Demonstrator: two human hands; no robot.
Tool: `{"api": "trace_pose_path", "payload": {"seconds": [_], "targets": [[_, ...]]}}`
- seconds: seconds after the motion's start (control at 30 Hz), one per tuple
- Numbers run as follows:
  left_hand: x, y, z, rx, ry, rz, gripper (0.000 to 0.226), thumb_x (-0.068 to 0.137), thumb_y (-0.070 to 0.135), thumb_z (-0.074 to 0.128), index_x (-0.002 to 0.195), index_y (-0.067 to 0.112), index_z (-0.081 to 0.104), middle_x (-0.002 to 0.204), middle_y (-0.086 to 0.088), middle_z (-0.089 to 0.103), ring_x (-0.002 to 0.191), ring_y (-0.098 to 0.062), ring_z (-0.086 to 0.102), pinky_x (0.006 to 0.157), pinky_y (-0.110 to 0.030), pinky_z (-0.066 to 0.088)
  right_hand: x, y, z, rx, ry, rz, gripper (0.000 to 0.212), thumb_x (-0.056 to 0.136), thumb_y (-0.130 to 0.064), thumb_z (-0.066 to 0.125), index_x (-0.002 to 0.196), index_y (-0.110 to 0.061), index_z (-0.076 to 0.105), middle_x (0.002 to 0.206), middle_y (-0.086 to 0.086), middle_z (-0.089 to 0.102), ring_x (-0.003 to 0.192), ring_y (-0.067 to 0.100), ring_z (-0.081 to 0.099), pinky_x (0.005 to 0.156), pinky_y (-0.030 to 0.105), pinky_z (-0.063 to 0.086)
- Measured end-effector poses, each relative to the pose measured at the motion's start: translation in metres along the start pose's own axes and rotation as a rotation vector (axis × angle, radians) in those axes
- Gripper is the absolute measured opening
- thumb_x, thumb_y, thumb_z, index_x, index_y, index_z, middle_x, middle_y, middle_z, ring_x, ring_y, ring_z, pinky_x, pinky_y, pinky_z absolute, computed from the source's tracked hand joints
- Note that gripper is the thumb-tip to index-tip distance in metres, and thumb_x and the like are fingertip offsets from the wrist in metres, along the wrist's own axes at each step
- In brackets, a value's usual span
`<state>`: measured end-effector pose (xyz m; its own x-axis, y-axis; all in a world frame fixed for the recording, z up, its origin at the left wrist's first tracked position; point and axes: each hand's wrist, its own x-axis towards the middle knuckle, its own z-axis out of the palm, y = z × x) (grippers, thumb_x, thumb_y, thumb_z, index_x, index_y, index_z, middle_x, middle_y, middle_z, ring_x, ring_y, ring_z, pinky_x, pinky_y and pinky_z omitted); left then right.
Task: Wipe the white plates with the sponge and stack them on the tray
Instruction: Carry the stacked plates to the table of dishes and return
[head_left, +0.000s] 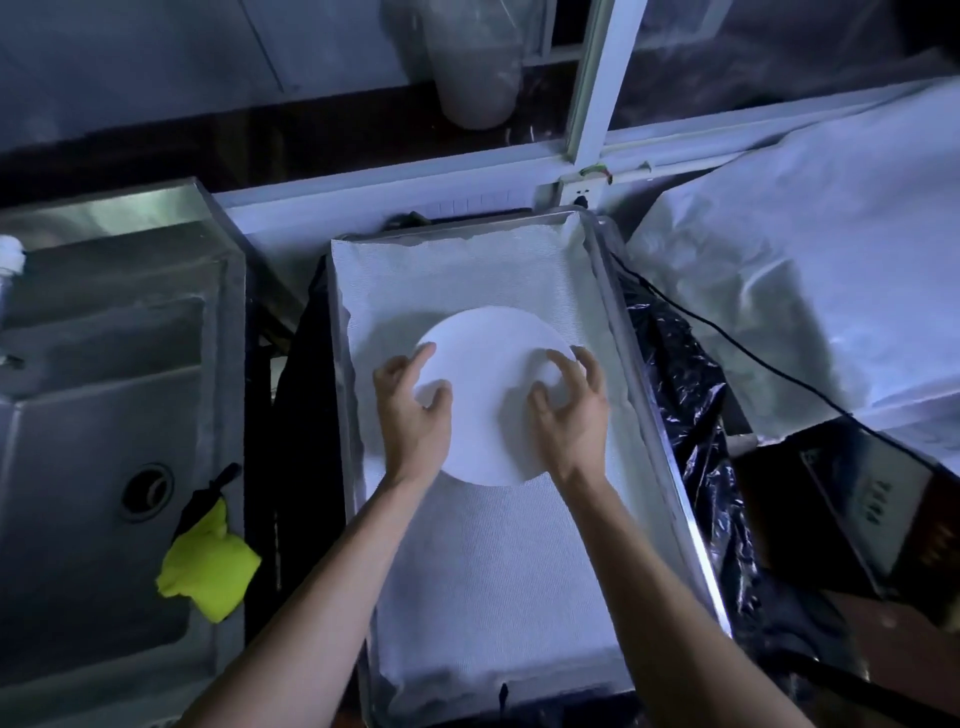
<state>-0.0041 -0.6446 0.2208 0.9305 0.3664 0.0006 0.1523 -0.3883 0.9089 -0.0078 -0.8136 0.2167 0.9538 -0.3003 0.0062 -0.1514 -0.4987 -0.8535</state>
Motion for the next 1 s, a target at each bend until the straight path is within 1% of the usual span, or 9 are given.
{"api": "trace_pose_path", "payload": {"seconds": [0.17,0.33,0.4,0.5,0.57,0.67,0.83,0.93,1.0], "targets": [[-0.02,0.009,-0.01,0.013,-0.102,0.067,0.046,0.089,-0.003,0.064,0.13,0.015,0.068,0.126,-0.01,0.047,0.109,-0.01,0.051,0.088,0.001,0.032,-0.038,-0.003,-0.015,-0.027,0.125,0.031,0.036,0.089,-0.019,0.064,0.124,-0.024,0.065,0.148,0.003,0.042,0.133,0.017,0.043,0.105,0.023,0.037],[-0.048,0.016,-0.021,0.006,-0.234,0.14,0.047,0.087,-0.003,0.067,0.13,0.014,0.067,0.124,-0.01,0.047,0.104,-0.004,0.049,0.086,0.005,0.029,-0.09,-0.006,-0.033,-0.072,0.265,0.113,0.037,0.088,-0.022,0.064,0.125,-0.024,0.064,0.148,0.002,0.042,0.134,0.017,0.043,0.102,0.02,0.032],[-0.062,0.019,-0.023,0.007,-0.303,0.172,0.047,0.085,-0.003,0.069,0.13,0.014,0.067,0.123,-0.007,0.046,0.104,-0.007,0.05,0.086,0.006,0.028,-0.114,-0.006,-0.042,-0.083,0.329,0.149,0.037,0.088,-0.02,0.065,0.126,-0.021,0.064,0.149,0.003,0.042,0.135,0.02,0.042,0.105,0.023,0.033],[-0.088,0.025,-0.02,0.004,-0.418,0.228,0.049,0.083,-0.003,0.07,0.129,0.014,0.068,0.12,-0.002,0.044,0.102,-0.003,0.049,0.083,0.007,0.028,-0.153,-0.003,-0.059,-0.066,0.438,0.201,0.037,0.088,-0.013,0.067,0.126,-0.014,0.065,0.148,0.008,0.043,0.135,0.024,0.043,0.113,0.033,0.035],[-0.109,0.029,-0.015,0.001,-0.506,0.275,0.049,0.083,-0.004,0.07,0.128,0.013,0.068,0.119,-0.002,0.045,0.1,-0.002,0.048,0.082,0.007,0.028,-0.182,0.001,-0.073,-0.063,0.524,0.245,0.036,0.087,-0.01,0.067,0.124,-0.014,0.066,0.145,0.008,0.045,0.133,0.023,0.045,0.111,0.029,0.034],[-0.147,0.033,-0.003,0.0,-0.669,0.307,0.048,0.084,-0.002,0.07,0.129,0.015,0.068,0.119,-0.002,0.046,0.105,-0.013,0.053,0.082,0.007,0.029,-0.231,0.011,-0.095,-0.073,0.654,0.335,0.039,0.086,-0.009,0.069,0.125,-0.015,0.065,0.143,0.007,0.047,0.132,0.021,0.045,0.109,0.022,0.03],[-0.233,0.04,0.019,0.016,-0.923,0.427,0.049,0.084,0.002,0.073,0.13,0.017,0.068,0.119,0.002,0.044,0.106,-0.012,0.052,0.085,0.007,0.027,-0.321,0.033,-0.134,-0.097,0.901,0.507,0.041,0.089,-0.015,0.065,0.128,-0.024,0.062,0.142,-0.001,0.045,0.132,0.014,0.043,0.108,0.032,0.037],[-0.28,0.044,0.026,0.016,-1.032,0.507,0.048,0.084,0.003,0.073,0.13,0.016,0.068,0.121,0.0,0.046,0.107,-0.014,0.054,0.09,0.001,0.032,-0.367,0.04,-0.151,-0.12,1.014,0.575,0.04,0.089,-0.016,0.063,0.127,-0.028,0.061,0.141,-0.004,0.045,0.129,0.012,0.045,0.104,0.03,0.041],[-0.321,0.046,0.029,0.023,-1.131,0.549,0.047,0.084,0.004,0.073,0.13,0.016,0.068,0.123,-0.002,0.046,0.11,-0.017,0.055,0.096,-0.013,0.039,-0.405,0.045,-0.165,-0.128,1.107,0.614,0.035,0.089,-0.015,0.061,0.119,-0.032,0.059,0.137,-0.008,0.045,0.125,0.006,0.044,0.1,0.019,0.038]]}}
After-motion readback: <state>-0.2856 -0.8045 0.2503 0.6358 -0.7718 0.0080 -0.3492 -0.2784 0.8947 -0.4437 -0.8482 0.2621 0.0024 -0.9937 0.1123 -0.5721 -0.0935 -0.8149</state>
